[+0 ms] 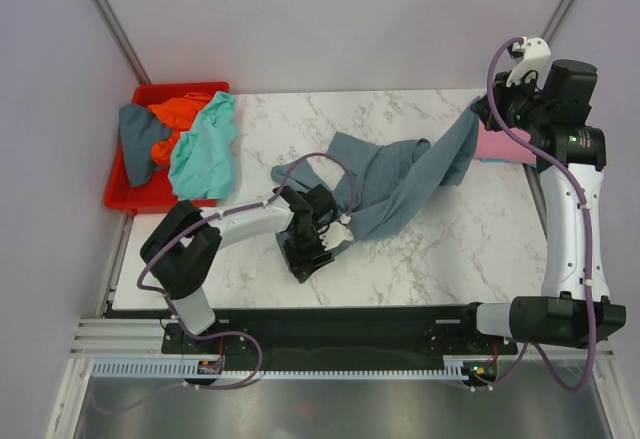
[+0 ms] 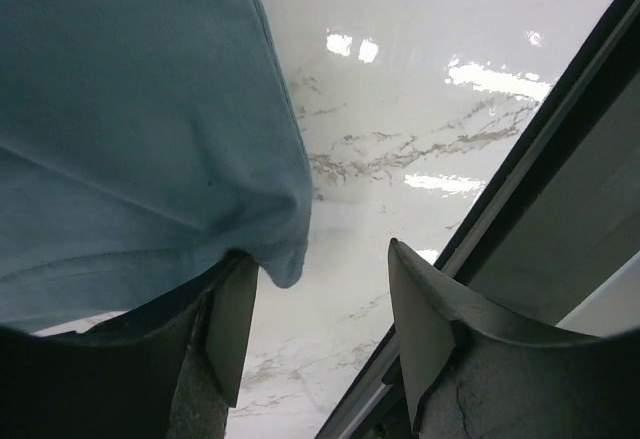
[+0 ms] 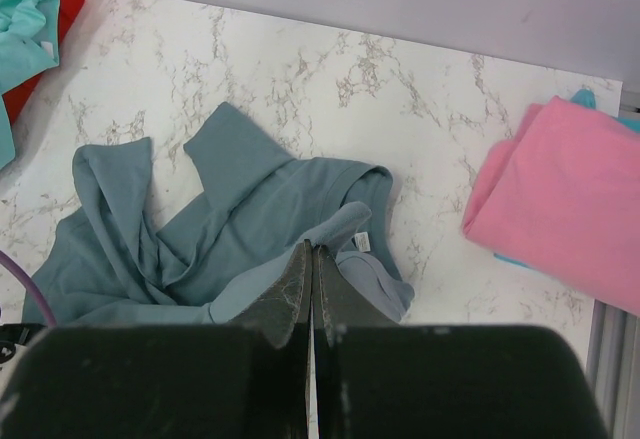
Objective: Fold and stack the t-shirts
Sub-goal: Flatten the tshirt out
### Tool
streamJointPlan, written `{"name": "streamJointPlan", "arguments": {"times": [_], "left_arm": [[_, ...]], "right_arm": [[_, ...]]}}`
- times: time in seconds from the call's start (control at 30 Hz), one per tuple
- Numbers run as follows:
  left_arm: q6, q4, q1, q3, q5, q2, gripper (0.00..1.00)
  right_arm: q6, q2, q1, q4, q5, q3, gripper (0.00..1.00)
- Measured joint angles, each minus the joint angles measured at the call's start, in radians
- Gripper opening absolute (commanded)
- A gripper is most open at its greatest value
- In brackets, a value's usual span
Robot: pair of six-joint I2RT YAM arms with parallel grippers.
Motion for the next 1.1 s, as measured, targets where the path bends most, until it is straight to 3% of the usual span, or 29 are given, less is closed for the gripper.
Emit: {"name": "streamJointPlan", "arguments": {"times": [0.43, 0.6, 0.7, 0.77, 0.97, 1.1], "left_arm": [[-0.001, 0.000, -0.005, 0.065, 0.001, 0.084, 0.62], [-0.049, 0.056, -0.005, 0.039, -0.021, 0.070, 0.15], [-0.066, 0.086, -0.005, 0.015, -0.046, 0.047, 0.11], [-0.071, 0.095, -0.006, 0.002, -0.071, 0.021, 0.02], [-0.071, 0.078, -0.003, 0.004, -0.199, -0.086, 0.02], [-0.064, 0.045, 0.029, 0.116, -0.267, -0.166, 0.02]], "right_arm": [[-0.004, 0.000, 0.000, 0.000, 0.006, 0.000, 0.00], [-0.004, 0.000, 0.000, 0.000, 0.007, 0.000, 0.00], [-0.003, -0.001, 0.000, 0.001, 0.007, -0.002, 0.00], [-0.003, -0.001, 0.000, 0.001, 0.007, -0.002, 0.00], [-0.005, 0.005, 0.000, -0.002, 0.024, 0.019, 0.00], [-0.019, 0.039, 0.000, 0.001, 0.089, 0.120, 0.00]]}}
